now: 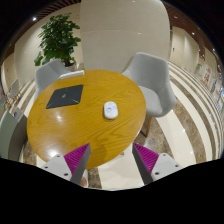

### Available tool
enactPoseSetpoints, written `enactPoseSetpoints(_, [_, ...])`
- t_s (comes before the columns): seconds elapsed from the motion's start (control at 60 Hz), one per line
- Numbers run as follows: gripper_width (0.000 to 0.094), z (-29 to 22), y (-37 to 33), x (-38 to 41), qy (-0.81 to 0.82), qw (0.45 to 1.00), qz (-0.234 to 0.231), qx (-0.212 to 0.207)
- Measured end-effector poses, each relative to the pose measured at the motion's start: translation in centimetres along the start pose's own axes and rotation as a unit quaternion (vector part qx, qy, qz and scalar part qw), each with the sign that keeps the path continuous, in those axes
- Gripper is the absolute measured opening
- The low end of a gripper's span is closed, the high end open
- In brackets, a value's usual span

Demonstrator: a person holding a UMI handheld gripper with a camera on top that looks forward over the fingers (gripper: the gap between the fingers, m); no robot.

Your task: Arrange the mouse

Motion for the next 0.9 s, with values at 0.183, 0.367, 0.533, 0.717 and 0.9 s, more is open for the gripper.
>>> enactPoseSetpoints(0.183, [0.0870,-1.2,3.9,-0.8,-0.013,1.000,-0.008,-0.014])
enactPoseSetpoints(0.367, [0.0871,-2.9,10.2,-2.4,-0.024,0.999,-0.019,-0.030])
enactPoseSetpoints(0.533, [0.0866,-4.5,14.9,-3.6,-0.031,0.999,-0.014,-0.032])
enactPoseSetpoints(0.717, [0.0870,-7.1,18.1,-4.0,-0.025,0.999,-0.009,-0.028])
enactPoseSetpoints(0.9, [0.0871,-8.4,21.6,-5.0,-0.025,0.999,-0.011,-0.027])
Point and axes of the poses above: the point between the fingertips, and its own axes, seen from behind it with the camera up: x to the left, z down, y forward, the way the camera looks, the point moved 8 cm from there along -y, backward, against the way the camera looks, and after that the axes turned 14 degrees about -z, right-handed, at the moved point
